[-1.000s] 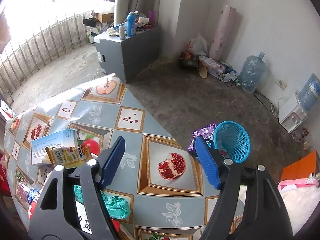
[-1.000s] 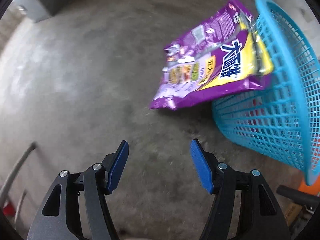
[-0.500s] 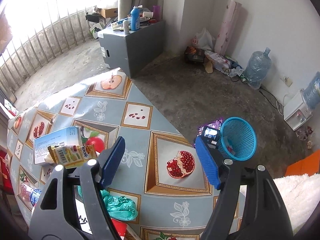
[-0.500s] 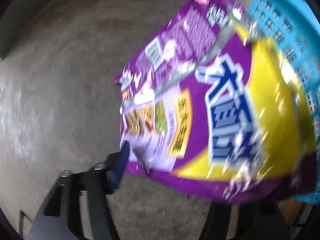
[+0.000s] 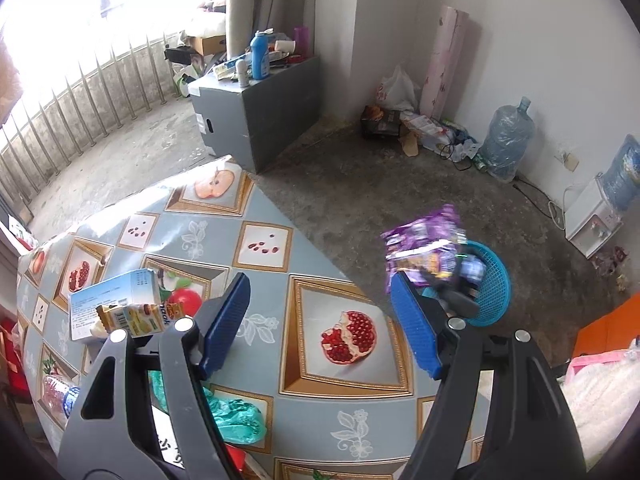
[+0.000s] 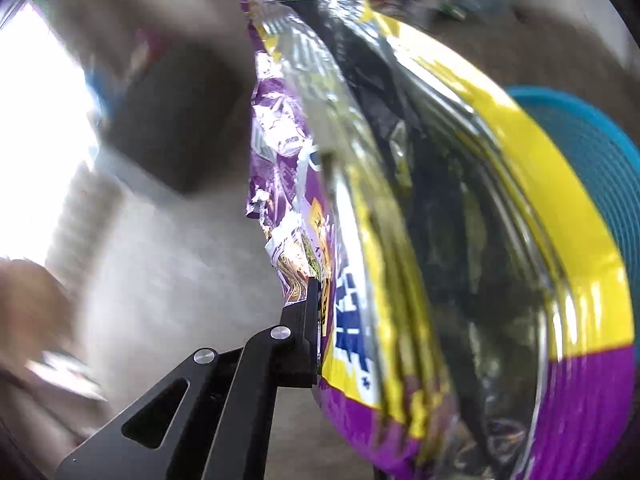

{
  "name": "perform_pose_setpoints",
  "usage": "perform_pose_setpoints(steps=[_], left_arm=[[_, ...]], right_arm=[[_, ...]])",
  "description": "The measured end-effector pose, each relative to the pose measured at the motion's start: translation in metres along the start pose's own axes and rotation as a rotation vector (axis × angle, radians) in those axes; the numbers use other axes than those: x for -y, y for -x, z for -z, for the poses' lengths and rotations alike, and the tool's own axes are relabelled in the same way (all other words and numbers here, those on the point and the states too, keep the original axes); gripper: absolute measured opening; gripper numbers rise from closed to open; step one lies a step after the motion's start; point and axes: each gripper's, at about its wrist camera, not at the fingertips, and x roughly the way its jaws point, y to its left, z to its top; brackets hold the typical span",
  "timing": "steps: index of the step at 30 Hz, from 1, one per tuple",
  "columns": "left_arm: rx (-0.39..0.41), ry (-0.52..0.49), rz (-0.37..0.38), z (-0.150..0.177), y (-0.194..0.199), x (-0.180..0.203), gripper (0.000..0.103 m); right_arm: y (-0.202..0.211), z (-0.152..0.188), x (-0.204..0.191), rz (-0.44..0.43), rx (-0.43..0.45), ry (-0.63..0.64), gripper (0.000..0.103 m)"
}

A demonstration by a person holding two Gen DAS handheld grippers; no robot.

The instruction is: Collect trash

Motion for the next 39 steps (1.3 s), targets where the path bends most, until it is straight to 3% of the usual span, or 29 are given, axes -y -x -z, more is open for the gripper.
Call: perform_pose_setpoints(steps=[3, 5, 8, 11, 13, 15, 18, 20, 21, 22, 23, 25, 27, 34, 36, 39], left_arm=[[0.016, -0.007, 0.021, 0.002, 0.006, 0.006, 0.068], [0.021, -0.010, 0.034, 0.002, 0.010, 0.011, 0.068], [0.036, -0.013, 0.061, 0.003, 0.016, 0.018, 0.068], [0.062, -0.026, 0.082, 0.004, 0.025, 0.026, 0.068], [0.073, -0.027, 0.091, 0.006, 0.030, 0.029, 0.068], [0.079, -0.024, 0.095, 0.007, 0.034, 0.030, 0.068], [0.083, -0.020, 0.094, 0.010, 0.038, 0.029, 0.068], [0.086, -0.018, 0.094, 0.011, 0.041, 0.029, 0.068], [0.087, -0.017, 0.093, 0.011, 0.043, 0.029, 0.068], [0.089, -0.016, 0.093, 0.011, 0.044, 0.029, 0.068], [0.092, -0.014, 0.094, 0.012, 0.046, 0.028, 0.068], [0.095, -0.011, 0.097, 0.013, 0.048, 0.027, 0.068], [0.101, -0.006, 0.101, 0.013, 0.050, 0.026, 0.068], [0.147, 0.004, 0.123, 0.021, 0.070, 0.023, 0.068], [0.156, 0.008, 0.123, 0.024, 0.075, 0.021, 0.068], [0.163, 0.020, 0.114, 0.029, 0.086, 0.018, 0.068]], right_arm=[[0.046, -0.006, 0.067, -0.053, 0.004, -0.272, 0.002], [0.056, -0.009, 0.103, -0.012, -0.002, -0.366, 0.002], [0.048, -0.018, 0.145, 0.080, -0.085, -0.449, 0.002], [0.032, -0.031, 0.167, 0.241, -0.173, -0.412, 0.002], [0.012, -0.039, 0.177, 0.265, -0.303, -0.383, 0.002], [-0.004, -0.045, 0.173, 0.299, -0.367, -0.304, 0.004], [-0.017, -0.062, 0.164, 0.289, -0.379, -0.235, 0.006], [-0.028, -0.071, 0.158, 0.322, -0.445, -0.157, 0.029], [-0.032, -0.072, 0.159, 0.350, -0.477, -0.125, 0.048], [-0.031, -0.075, 0.154, 0.401, -0.495, -0.080, 0.055], [-0.033, -0.082, 0.147, 0.424, -0.488, -0.052, 0.056], [-0.018, -0.093, 0.135, 0.441, -0.452, -0.018, 0.074], [0.004, -0.095, 0.124, 0.453, -0.420, 0.010, 0.080], [0.093, -0.108, 0.080, 0.568, -0.216, 0.156, 0.080], [0.130, -0.104, 0.075, 0.550, -0.111, 0.141, 0.081], [0.182, -0.102, 0.044, 0.446, 0.036, 0.127, 0.081]])
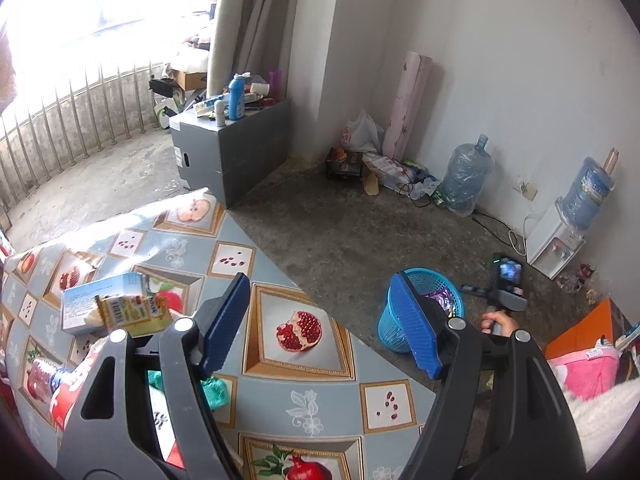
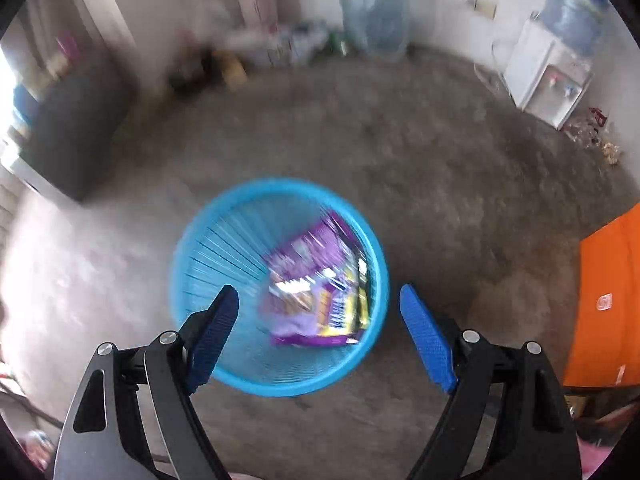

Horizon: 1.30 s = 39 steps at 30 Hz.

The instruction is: Collect trash

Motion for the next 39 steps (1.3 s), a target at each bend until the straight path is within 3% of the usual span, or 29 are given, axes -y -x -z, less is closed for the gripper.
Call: perform_pose_setpoints(steps=[4, 7, 14, 20, 25, 29, 34, 36, 39], left_arm=[[0.043, 0.014, -0.027, 0.006, 0.028, -0.006, 0.073], [0.080, 0.037, -0.055, 0.013, 0.051, -0.014, 0.075], [0.137, 0.140, -0.144, 0.039, 0.102, -0.049, 0.081], [0.182, 0.259, -0.279, 0.075, 0.148, -0.093, 0.083], [0.172, 0.385, -0.354, 0.113, 0.168, -0.134, 0.084], [0.134, 0.455, -0.356, 0.140, 0.164, -0.152, 0.084], [0.114, 0.501, -0.334, 0.164, 0.153, -0.168, 0.084], [0.109, 0.518, -0.312, 0.170, 0.149, -0.172, 0.084], [0.088, 0.532, -0.239, 0.178, 0.138, -0.173, 0.084]], right_arm=[[0.073, 0.017, -0.027, -0.155, 0.137, 0.028, 0.081], [0.120, 0.022, -0.052, -0.236, 0.197, 0.101, 0.088], [0.204, 0.062, -0.107, -0.363, 0.309, 0.286, 0.096], [0.249, 0.106, -0.145, -0.365, 0.406, 0.451, 0.096], [0.278, 0.134, -0.173, -0.493, 0.446, 0.582, 0.096], [0.295, 0.149, -0.183, -0.689, 0.411, 0.616, 0.096], [0.298, 0.171, -0.210, -0.919, 0.198, 0.677, 0.096], [0.294, 0.182, -0.219, -0.987, 0.119, 0.692, 0.096], [0.288, 0.202, -0.232, -1.015, 0.060, 0.735, 0.096]])
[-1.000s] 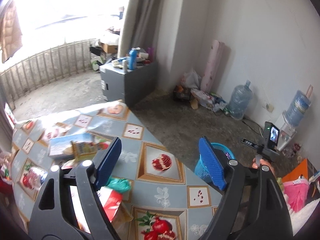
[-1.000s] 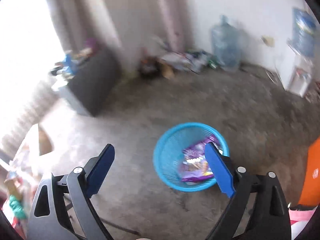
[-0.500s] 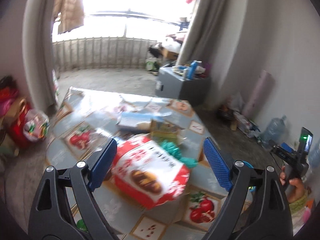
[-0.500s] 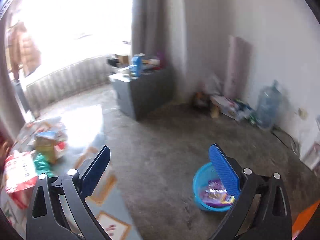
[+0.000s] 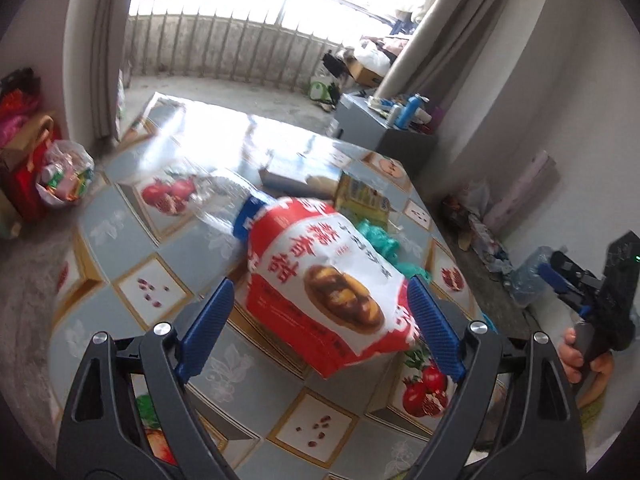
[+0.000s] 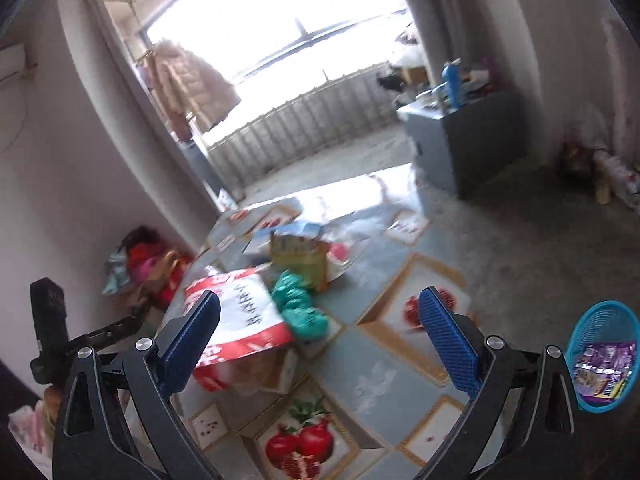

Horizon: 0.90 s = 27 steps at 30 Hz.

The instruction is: Collect trash

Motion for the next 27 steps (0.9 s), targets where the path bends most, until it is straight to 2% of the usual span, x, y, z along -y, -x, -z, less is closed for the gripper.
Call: perform_pose_setpoints(steps=[3, 7, 13, 19, 24, 27], left_arm=[[-0.025, -0.003, 0.041, 0.005, -0.009, 0.002, 0.083], [-0.046, 0.019, 0.063, 0.004, -0.023, -0.001, 0.076], [-0.081, 0.081, 0.094, 0.001, -0.041, -0.010, 0.068], [-0.111, 0.142, 0.114, 0.002, -0.058, -0.019, 0.068], [-0.138, 0.194, 0.127, 0.003, -0.070, -0.029, 0.067], [-0.145, 0.207, 0.122, 0.002, -0.076, -0.032, 0.067]], right_arm=[[-0.022, 0.004, -0.007, -0.049, -0.057, 0.011, 0.086], [-0.051, 0.006, -0.017, -0.095, -0.142, 0.003, 0.068], [-0.079, 0.009, -0.033, -0.197, -0.229, -0.011, 0.048], [-0.119, 0.019, -0.051, -0.242, -0.341, 0.026, 0.027], [-0.136, 0.037, -0.066, -0.291, -0.421, 0.080, 0.019], [-0.134, 0.042, -0.075, -0.317, -0.426, 0.122, 0.019]])
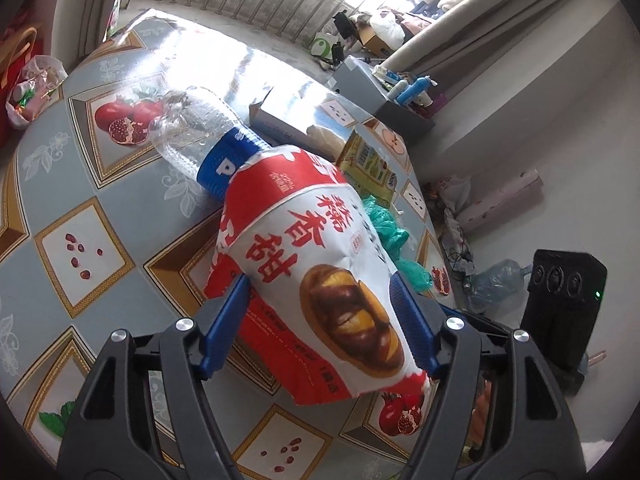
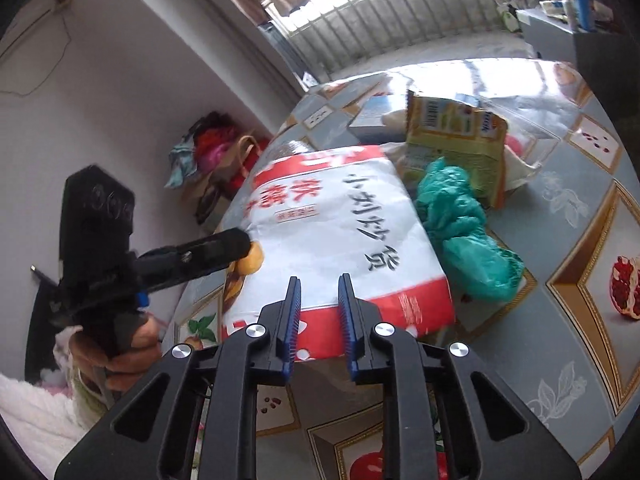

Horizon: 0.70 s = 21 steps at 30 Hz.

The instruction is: Collect trash

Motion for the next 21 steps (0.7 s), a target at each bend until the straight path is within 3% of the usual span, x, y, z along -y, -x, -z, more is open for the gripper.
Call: perform_pose_setpoints(steps=[10, 15, 18, 21], left_arm=[[-0.004, 0.011, -0.066, -0.003, -0.013, 0.001, 0.059], [0.006, -0.005, -0.074, -0.004, -0.010, 0.005, 0.053], [0.003, 0.000, -0.062, -0.002, -0.008, 0.004, 0.049], [0.007, -0.004, -0.058, 0.000, -0.005, 0.005, 0.047]], right_arm=[[-0.002, 0.003, -0.004, -0.036, -0.009, 0.036, 0.019], [0.023, -0.003, 0.015, 0.000, 0.070, -0.010, 0.021], [0.039, -0.008, 0.040, 0.113, 0.129, -0.067, 0.035], [0.037, -0.012, 0.059, 0.196, 0.124, -0.097, 0.047]])
